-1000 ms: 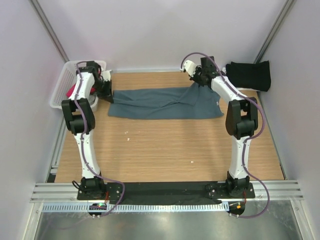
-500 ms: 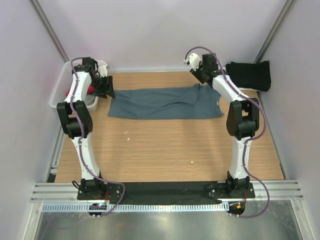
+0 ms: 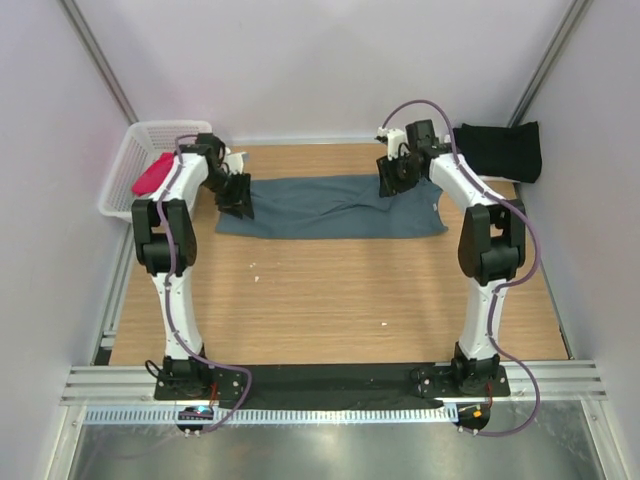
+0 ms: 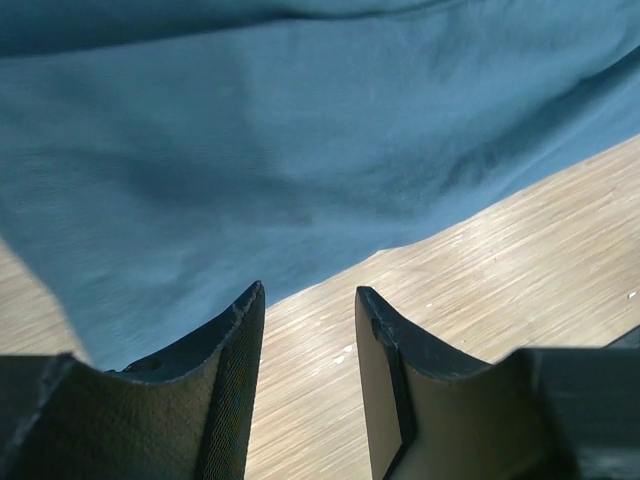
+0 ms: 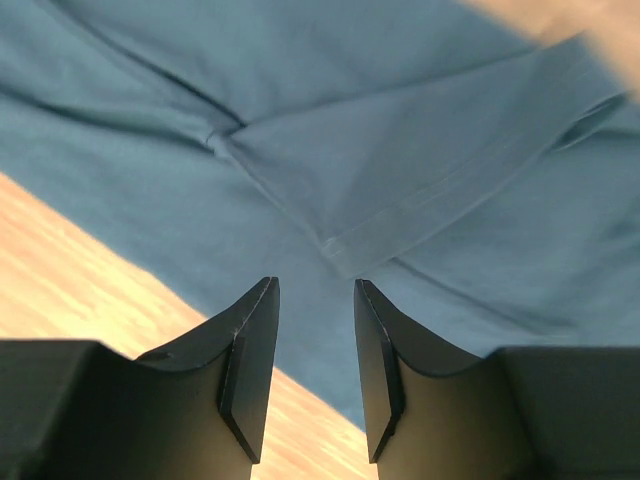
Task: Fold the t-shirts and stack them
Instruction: Fold the tshirt
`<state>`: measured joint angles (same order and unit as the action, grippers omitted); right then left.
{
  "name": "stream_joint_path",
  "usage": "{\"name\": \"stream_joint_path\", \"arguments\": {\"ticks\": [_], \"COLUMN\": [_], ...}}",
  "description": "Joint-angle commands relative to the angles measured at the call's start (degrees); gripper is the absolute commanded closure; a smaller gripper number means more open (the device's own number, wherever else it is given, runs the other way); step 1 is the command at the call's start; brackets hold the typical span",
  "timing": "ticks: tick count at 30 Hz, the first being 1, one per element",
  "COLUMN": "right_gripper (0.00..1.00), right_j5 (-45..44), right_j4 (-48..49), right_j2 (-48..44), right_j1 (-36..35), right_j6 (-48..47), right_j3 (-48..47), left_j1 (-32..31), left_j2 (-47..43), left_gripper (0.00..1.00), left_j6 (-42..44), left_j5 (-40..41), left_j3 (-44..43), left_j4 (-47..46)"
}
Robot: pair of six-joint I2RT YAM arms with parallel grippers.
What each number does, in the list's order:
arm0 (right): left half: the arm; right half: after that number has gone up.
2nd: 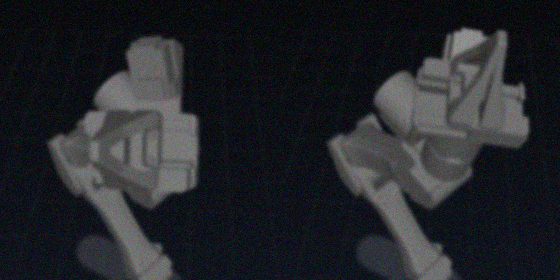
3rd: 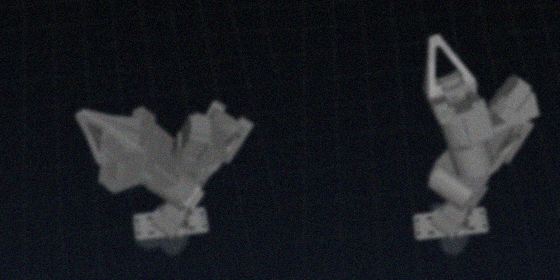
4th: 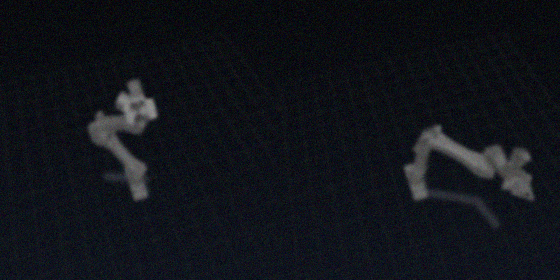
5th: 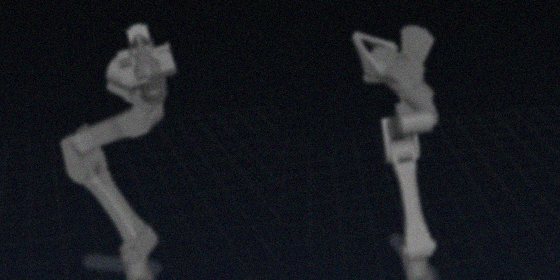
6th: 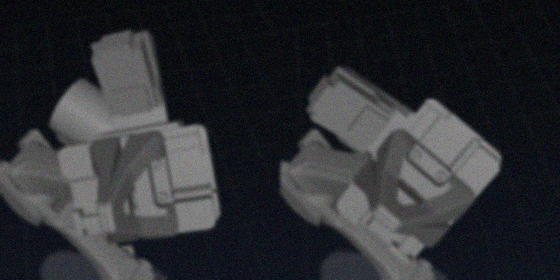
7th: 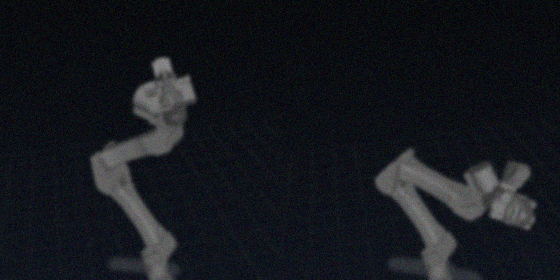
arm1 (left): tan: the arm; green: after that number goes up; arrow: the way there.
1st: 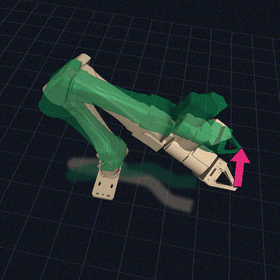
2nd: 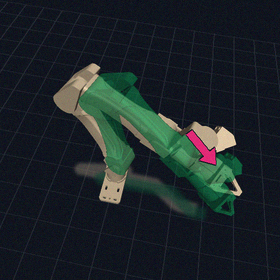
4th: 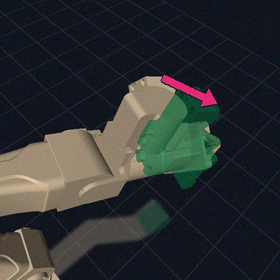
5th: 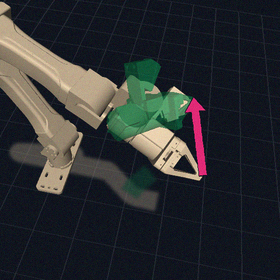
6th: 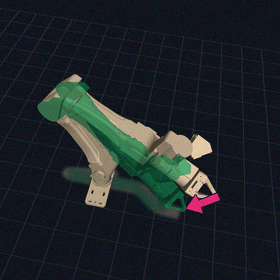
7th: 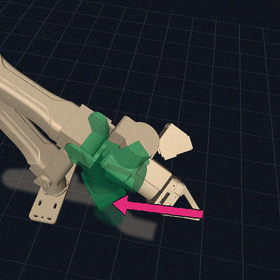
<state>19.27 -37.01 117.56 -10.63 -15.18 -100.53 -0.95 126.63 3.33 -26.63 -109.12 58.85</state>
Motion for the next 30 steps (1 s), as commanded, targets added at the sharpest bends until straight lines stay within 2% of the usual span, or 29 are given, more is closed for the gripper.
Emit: {"name": "stream_joint_path", "arguments": {"ticks": [1, 14, 26, 30], "right_gripper": [0.58, 0.59, 0.61, 0.66], "right_j5": [5.5, 6.6, 8.8, 9.1], "right_j4": [-4.5, -3.0, -2.5, -1.7], "right_j2": [2.2, 4.3, 10.7, 10.9], "right_j1": [1.6, 3.2, 3.2, 3.1], "right_j6": [3.5, 2.0, 2.0, 1.6], "right_j3": [-2.0, 0.9, -5.2, -5.9], "left_j1": [-0.9, -1.3, -2.4, -2.7], "left_j2": [1.2, 0.1, -1.6, -1.8], "left_gripper": [0.58, 0.6, 0.6, 0.6], "left_j6": [-0.6, -1.9, -1.0, -0.7], "left_j5": [-0.3, 4.3, 6.2, 6.4], "left_j3": [1.5, 9.7, 11.9, 12.1], "left_j4": [-1.4, -3.7, -3.9, -4.0]}}
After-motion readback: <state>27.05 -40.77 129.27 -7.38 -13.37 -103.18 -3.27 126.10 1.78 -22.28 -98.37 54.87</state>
